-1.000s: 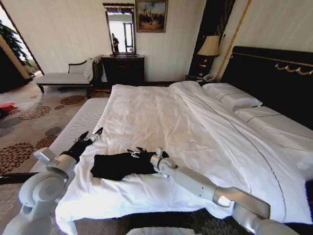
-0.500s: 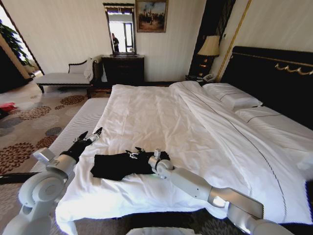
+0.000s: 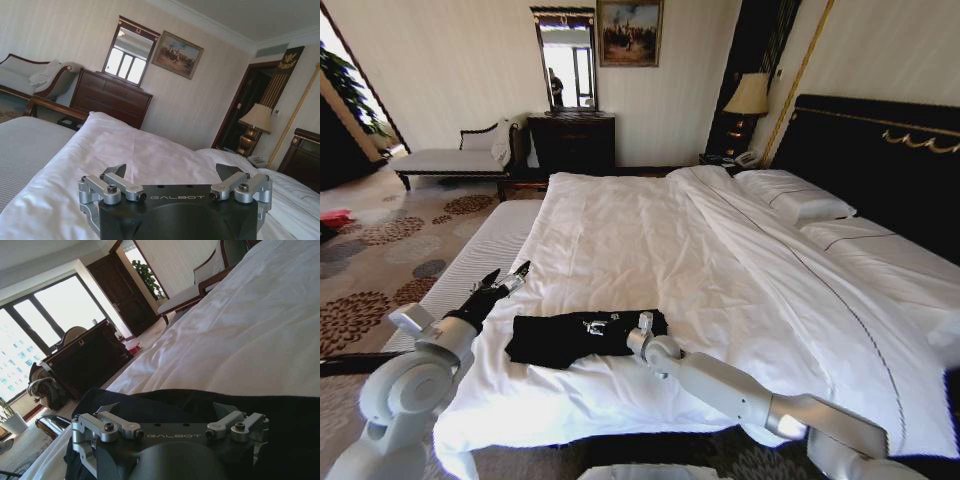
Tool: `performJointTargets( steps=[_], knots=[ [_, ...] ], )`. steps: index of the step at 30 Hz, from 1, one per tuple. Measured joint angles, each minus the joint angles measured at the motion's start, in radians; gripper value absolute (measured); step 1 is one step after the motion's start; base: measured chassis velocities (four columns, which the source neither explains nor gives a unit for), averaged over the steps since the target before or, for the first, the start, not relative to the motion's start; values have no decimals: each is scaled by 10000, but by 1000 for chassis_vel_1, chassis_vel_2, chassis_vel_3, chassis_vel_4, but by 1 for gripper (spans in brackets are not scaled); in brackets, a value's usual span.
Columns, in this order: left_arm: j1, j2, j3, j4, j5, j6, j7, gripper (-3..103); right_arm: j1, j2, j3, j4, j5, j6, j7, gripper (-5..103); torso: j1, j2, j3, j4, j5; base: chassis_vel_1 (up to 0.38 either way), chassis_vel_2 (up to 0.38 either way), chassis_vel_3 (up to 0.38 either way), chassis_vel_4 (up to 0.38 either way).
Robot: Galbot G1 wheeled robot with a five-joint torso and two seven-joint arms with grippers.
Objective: Fold the clothes on the bed.
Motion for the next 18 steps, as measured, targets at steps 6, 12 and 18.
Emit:
performJointTargets(
  steps=[6, 12, 18],
  knots=[
    [-56, 4, -9, 83, 15, 0, -35, 100, -296, -1001, -224, 1650, 40, -494, 392, 100, 0, 0, 0, -2, 0, 0, 0, 0, 0],
    [-110, 9, 2, 153, 35, 4, -90, 100, -543, -1522, -343, 2702, 65, -667, 549, 100, -1, 0, 0, -1, 0, 0, 0, 0, 0],
    [-88, 39, -17, 235, 15, 59, -213, 100, -799, -1805, -211, 3615, 78, -724, 700, 100, -1, 0, 0, -2, 0, 0, 0, 0, 0]
  ],
)
